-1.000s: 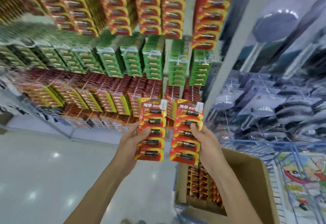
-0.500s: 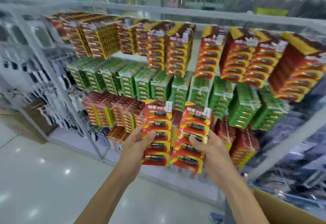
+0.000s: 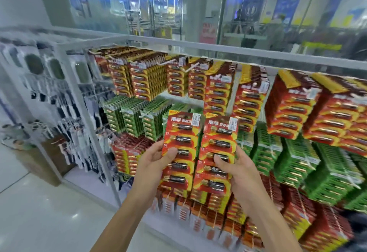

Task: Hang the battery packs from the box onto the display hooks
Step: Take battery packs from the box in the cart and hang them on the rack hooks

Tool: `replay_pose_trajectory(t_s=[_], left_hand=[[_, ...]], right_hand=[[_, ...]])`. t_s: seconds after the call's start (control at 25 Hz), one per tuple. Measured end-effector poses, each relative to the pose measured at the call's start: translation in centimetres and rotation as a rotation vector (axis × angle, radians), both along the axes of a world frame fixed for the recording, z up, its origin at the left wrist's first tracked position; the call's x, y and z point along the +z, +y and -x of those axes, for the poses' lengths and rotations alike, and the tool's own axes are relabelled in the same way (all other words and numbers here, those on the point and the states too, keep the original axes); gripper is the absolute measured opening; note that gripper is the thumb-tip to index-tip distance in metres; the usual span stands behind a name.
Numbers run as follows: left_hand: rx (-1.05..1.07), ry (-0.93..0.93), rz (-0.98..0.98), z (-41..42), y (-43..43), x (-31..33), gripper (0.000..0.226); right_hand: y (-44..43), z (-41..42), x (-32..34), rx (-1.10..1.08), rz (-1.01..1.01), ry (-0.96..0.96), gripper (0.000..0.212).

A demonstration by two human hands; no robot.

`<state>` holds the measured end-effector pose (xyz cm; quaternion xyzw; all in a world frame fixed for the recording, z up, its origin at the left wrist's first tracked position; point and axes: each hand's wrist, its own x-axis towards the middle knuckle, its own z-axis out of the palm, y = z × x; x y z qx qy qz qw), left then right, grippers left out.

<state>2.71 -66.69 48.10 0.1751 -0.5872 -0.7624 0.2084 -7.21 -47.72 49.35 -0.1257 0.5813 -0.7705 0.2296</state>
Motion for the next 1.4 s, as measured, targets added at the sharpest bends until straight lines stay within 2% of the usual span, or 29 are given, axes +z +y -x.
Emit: replay_pose_trajectory(t_s=[0.2, 0.32, 0.4, 0.52, 0.6, 0.68, 0.76, 0.88, 0.96, 1.04, 1.08, 1.16, 1.2, 1.24, 1.4], left_hand=[[0.035, 0.03, 0.045, 4.5, -6.7, 0.8, 0.057], [0.035, 0.079, 0.041, 6.6, -9.4, 1.5, 0.042], [0.03, 0.078, 0.034, 7.5, -11.2, 2.3, 0.043], [0.027, 0.078, 0.043, 9.1, -13.6, 3.1, 0.026], [-0.007, 0.085, 0.053, 10.2, -15.3, 3.7, 0.022], [-0.051, 0.099, 0.045, 11.0, -16.9, 3.9, 0.026], [-0.091, 0.103, 0.023, 12.0, -18.6, 4.1, 0.039], [-0.125, 0.133, 0.026, 13.3, -20.4, 4.1, 0.061], [-0.168, 0.163, 0.029, 14.2, -21.4, 3.9, 0.054], [-0.183, 0.172, 0.043, 14.9, -22.2, 3.5, 0.035], [-0.169, 0.161, 0.048, 15.1, -22.3, 3.3, 0.029], [-0.218, 0.144, 0.064, 15.5, -22.7, 2.7, 0.034], [-0.234, 0.121, 0.055, 15.6, -22.6, 2.7, 0.032], [-0.232, 0.127, 0.059, 15.7, -22.3, 2.9, 0.025], [-0.239, 0.157, 0.108, 16.0, -21.9, 2.7, 0.028]], right_hand=[[-6.0, 4.3, 1.7, 0.001, 0.034, 0.044, 0.038], [-8.8, 6.0, 2.2, 0.005, 0.076, 0.079, 0.041], [-10.8, 6.9, 2.6, -0.009, 0.078, 0.073, 0.043], [-13.3, 8.0, 3.1, -0.028, 0.043, 0.118, 0.055], [-14.9, 8.5, 3.8, -0.045, 0.046, 0.168, 0.039], [-16.0, 8.7, 4.4, -0.078, 0.088, 0.172, 0.034], [-17.3, 9.3, 4.2, -0.115, 0.083, 0.18, 0.038], [-19.0, 9.6, 4.2, -0.2, 0.08, 0.157, 0.067], [-19.5, 9.8, 4.1, -0.214, 0.102, 0.138, 0.044], [-20.0, 9.7, 4.2, -0.25, 0.111, 0.134, 0.038], [-20.1, 9.7, 4.0, -0.253, 0.095, 0.138, 0.042], [-20.6, 9.9, 3.5, -0.287, 0.068, 0.114, 0.088], [-20.8, 10.0, 3.4, -0.32, 0.064, 0.123, 0.101], [-20.8, 9.8, 3.6, -0.34, 0.061, 0.131, 0.102], [-20.9, 9.8, 4.0, -0.376, 0.074, 0.139, 0.069]])
